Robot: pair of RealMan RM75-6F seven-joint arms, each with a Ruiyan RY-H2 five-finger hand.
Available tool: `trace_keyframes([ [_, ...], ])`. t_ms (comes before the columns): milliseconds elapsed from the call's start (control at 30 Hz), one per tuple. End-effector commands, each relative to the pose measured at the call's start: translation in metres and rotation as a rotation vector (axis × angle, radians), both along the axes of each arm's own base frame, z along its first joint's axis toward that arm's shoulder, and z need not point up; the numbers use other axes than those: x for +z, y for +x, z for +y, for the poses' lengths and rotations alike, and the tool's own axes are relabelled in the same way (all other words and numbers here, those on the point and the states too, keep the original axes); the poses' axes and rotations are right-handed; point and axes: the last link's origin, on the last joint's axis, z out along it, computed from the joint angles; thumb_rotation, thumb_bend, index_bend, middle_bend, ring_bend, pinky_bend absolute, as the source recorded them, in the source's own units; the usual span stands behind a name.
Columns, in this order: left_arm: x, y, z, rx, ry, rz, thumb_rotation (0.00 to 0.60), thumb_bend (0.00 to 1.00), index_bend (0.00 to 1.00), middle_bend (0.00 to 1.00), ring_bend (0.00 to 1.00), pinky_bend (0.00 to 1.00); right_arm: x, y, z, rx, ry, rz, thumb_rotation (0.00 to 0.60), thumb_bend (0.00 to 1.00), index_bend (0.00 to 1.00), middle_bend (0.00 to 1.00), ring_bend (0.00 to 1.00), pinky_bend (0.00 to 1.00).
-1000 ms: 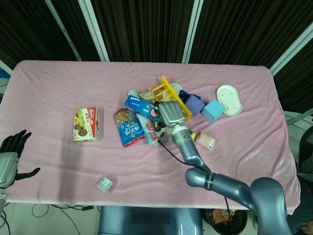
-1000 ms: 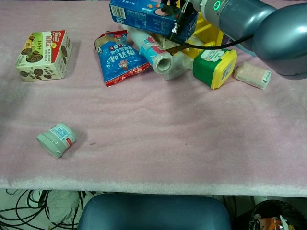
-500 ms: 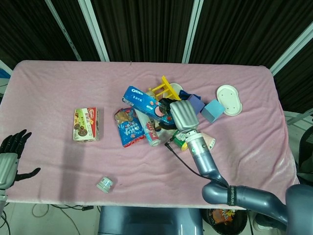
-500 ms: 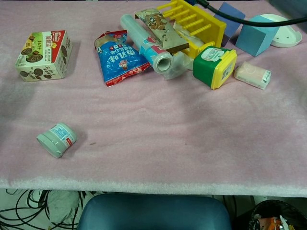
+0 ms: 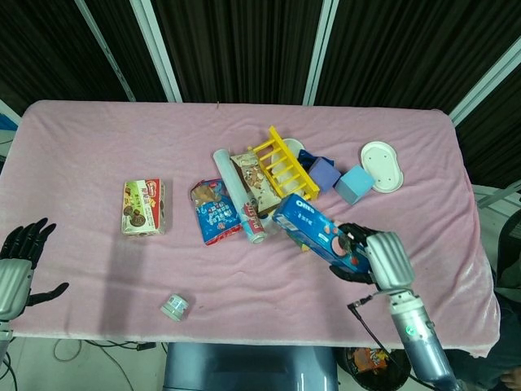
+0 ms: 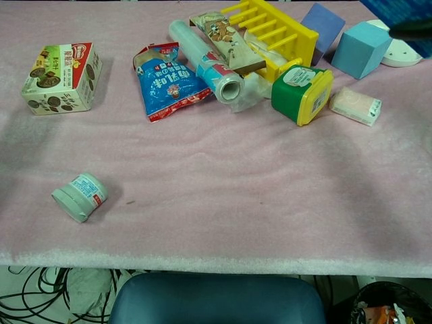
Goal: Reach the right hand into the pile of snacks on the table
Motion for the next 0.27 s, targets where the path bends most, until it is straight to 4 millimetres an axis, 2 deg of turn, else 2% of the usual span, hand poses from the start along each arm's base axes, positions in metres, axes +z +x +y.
trace_keyframes([
  [33,0.0,0.0,0.0,-0.001,-0.002,0.0,0.6,0.0,0.0,0.0,0.0,0.0,0.005,-0.023,0.023,-0.032,0.006,0.001,0.6,0.36,0.83,0.72,0.69,0.71],
  [133,0.0,0.0,-0.001,-0.007,-0.006,-0.003,0.6,0.0,0.0,0.0,0.0,0.0,0.007,-0.036,0.031,-0.032,0.005,0.031,0.6,0.36,0.83,0.72,0.69,0.71],
  [267,0.002,0.0,-0.003,-0.012,-0.002,-0.011,0.6,0.0,0.0,0.0,0.0,0.0,0.01,-0.039,0.036,-0.024,-0.008,-0.004,0.6,0.36,0.83,0.72,0.69,0.71],
])
